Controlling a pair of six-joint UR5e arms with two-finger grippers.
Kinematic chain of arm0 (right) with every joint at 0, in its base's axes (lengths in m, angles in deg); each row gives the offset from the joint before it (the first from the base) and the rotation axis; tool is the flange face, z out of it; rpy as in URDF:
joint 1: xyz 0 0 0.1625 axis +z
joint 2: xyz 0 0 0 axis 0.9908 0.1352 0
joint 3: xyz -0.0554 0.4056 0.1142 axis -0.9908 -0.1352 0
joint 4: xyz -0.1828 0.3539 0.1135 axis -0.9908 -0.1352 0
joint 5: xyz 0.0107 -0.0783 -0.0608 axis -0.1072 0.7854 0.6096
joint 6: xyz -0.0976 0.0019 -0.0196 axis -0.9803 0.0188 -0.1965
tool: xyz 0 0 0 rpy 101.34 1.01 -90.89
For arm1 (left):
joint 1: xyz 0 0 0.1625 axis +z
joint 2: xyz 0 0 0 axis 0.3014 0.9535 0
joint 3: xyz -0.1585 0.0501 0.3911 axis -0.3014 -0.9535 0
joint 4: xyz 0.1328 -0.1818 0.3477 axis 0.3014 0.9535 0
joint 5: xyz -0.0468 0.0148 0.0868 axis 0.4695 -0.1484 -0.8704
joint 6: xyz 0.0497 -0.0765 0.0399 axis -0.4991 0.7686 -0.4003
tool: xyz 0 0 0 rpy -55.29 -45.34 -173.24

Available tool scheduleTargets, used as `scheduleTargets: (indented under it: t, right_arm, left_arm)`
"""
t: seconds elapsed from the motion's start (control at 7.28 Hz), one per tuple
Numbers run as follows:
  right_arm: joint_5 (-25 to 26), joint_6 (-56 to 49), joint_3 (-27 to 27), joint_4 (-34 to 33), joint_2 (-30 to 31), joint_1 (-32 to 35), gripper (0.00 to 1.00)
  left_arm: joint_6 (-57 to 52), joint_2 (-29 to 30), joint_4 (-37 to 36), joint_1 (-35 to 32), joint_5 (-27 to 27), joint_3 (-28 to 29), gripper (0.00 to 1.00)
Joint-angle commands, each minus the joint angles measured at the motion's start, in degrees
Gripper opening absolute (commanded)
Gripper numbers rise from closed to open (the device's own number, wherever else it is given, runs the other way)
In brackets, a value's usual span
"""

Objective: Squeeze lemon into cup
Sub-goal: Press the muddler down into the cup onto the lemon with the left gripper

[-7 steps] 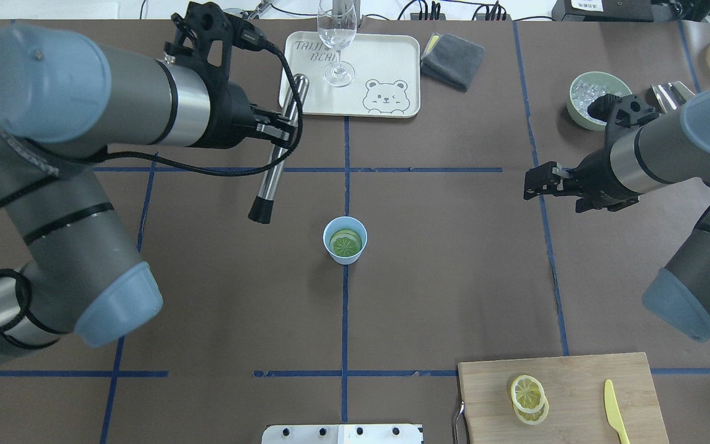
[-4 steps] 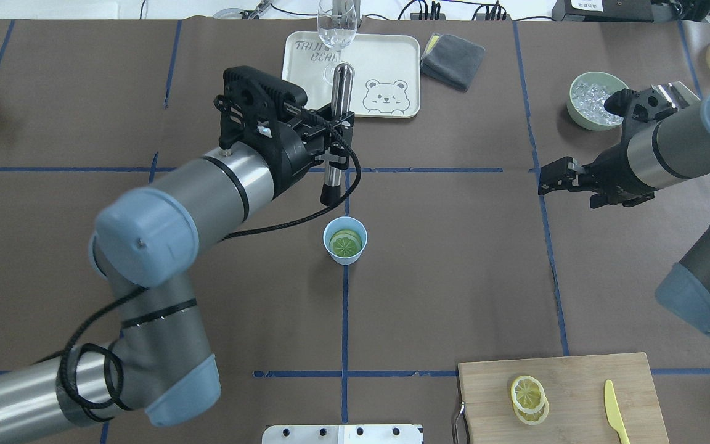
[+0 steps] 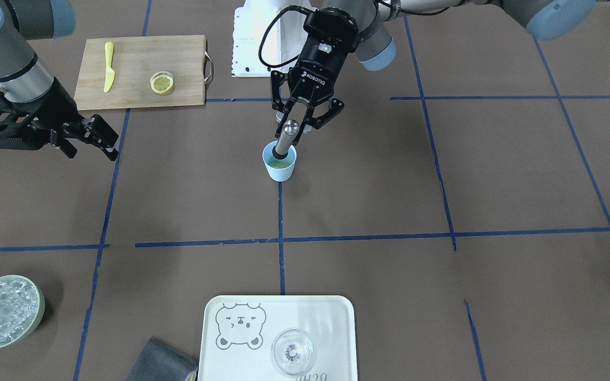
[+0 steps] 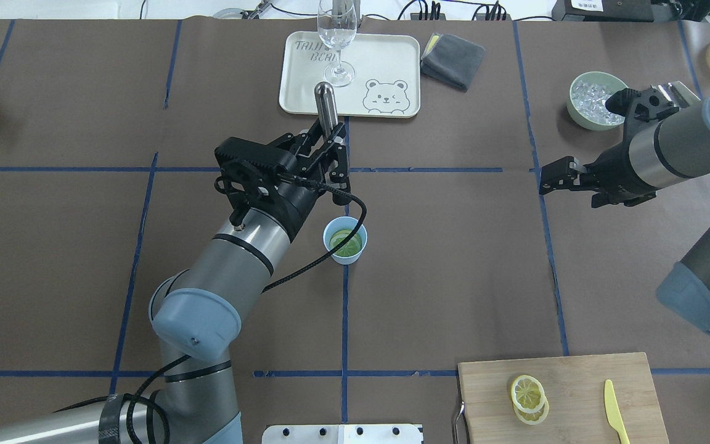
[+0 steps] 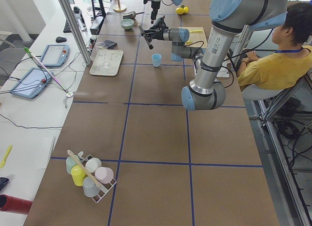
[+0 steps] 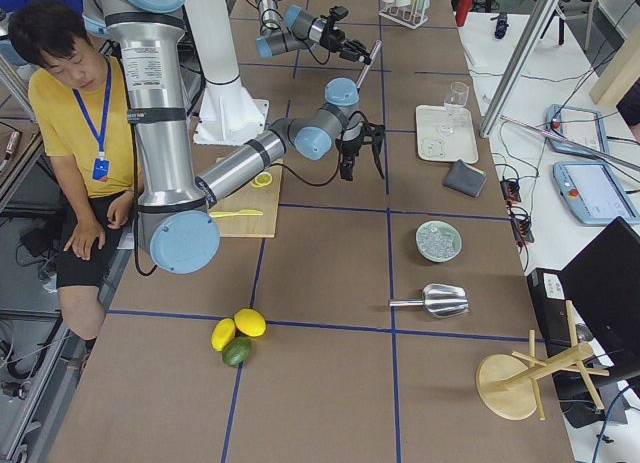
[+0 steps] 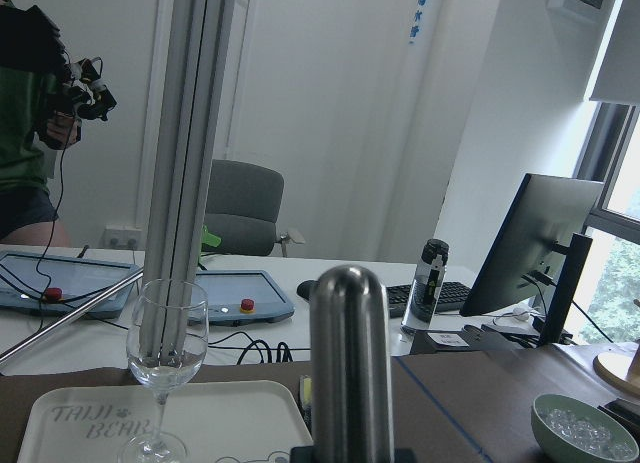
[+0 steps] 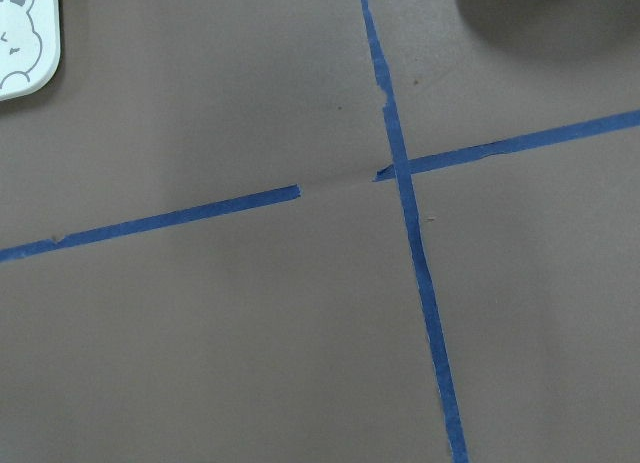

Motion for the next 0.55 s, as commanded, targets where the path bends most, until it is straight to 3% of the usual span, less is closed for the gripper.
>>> scheduleTargets:
  t: [0.0, 0.41]
  right_arm:
    - [0.07, 0.09, 0.36, 0.03, 0.09, -0.01, 1.00]
    - [-0.02, 0.17, 0.98, -0.06, 0.09, -0.01, 1.00]
  left_arm:
    - [-0.67, 0.40, 0.40, 2.21, -2.93, 2.34, 0.00]
    - [-0.68, 0.75, 1.28, 4.15, -3.03, 4.72, 0.00]
